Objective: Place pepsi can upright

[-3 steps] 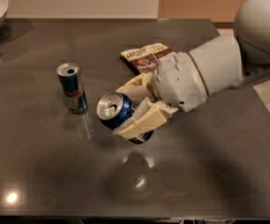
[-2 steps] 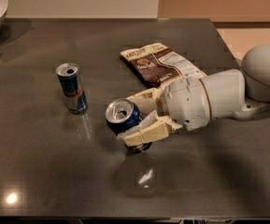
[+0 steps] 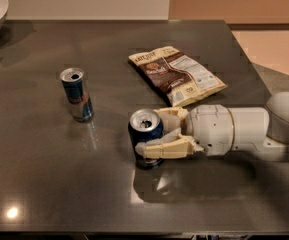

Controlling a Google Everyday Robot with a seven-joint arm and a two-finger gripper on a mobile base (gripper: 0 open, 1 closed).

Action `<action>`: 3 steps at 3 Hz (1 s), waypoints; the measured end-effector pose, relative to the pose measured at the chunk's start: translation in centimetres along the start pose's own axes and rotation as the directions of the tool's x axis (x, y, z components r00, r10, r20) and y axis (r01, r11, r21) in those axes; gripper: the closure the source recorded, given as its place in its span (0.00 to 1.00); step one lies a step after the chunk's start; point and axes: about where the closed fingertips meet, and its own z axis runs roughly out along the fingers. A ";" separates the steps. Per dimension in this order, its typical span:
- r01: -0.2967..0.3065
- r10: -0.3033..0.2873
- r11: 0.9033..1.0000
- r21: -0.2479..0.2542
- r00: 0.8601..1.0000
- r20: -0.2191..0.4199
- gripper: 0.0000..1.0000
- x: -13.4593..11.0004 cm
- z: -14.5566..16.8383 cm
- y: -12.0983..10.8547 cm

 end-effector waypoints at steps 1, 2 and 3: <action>-0.030 0.028 0.999 0.022 0.998 0.059 0.58 0.9 -0.7 -0.6; -0.050 0.046 0.998 0.031 0.994 0.097 0.35 1.5 -1.2 -1.0; -0.047 0.045 0.999 0.027 0.994 0.095 0.12 1.3 -1.0 -0.9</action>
Offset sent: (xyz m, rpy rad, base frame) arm 0.0165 -0.0257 -0.0231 0.1470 0.0669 -0.0619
